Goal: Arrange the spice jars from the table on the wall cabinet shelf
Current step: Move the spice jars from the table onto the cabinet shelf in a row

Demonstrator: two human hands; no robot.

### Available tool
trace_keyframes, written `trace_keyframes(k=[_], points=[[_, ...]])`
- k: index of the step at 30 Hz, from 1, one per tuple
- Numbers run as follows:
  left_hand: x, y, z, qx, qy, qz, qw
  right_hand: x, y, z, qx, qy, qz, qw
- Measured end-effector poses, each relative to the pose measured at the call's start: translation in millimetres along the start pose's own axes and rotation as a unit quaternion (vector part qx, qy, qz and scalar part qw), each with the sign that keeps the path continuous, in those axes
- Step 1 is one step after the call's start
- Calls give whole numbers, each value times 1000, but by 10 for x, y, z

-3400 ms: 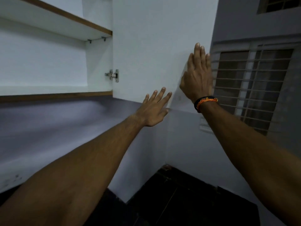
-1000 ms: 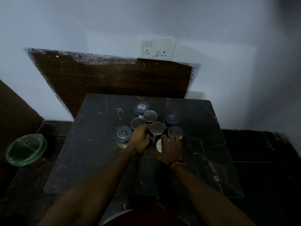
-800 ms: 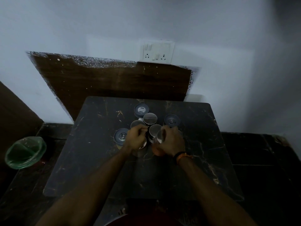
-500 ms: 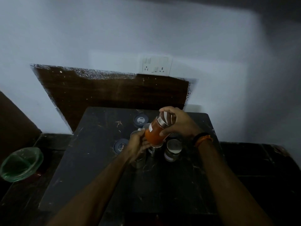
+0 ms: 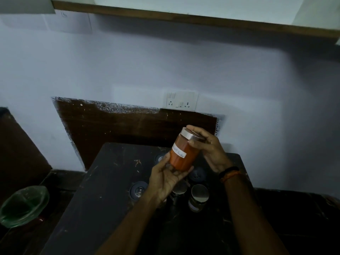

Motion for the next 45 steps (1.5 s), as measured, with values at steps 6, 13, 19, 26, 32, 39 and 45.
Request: trace_keyframes(k=[6,13,19,26,32,39,45], points=[[42,-367,57,160,-103,-34,981,184,-59,-131,118,-9,64,991],[47,-593,49,53,-65,-22,996,349,1,-455,180,23,8,983],[70,-805,-33,3,-114,-33,993,452,-5,-711,124,30,-1,992],[128,-977,126,5,-151,-52,987,601,-35,-939,33,37,-19,999],[160,-1243,510,20,-161,-68,984,749,-92,-1297,-63,34,-21,997],[221,-1644,967,75,-170,-135,973,929,-178,-1856,-78,71,-64,992],[205,-2175,1366,129,-183,-197,954,1138,-265,-2395,-100,160,-42,981]])
Point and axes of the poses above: each hand's wrist, its own x-axis towards the middle knuckle, its own y-axis out of the back of the hand, z = x × y, the point moved 2 cm from there along x, towards the middle knuckle, and after that the axes turned 6 degrees about -x, right-handed, at the moved point
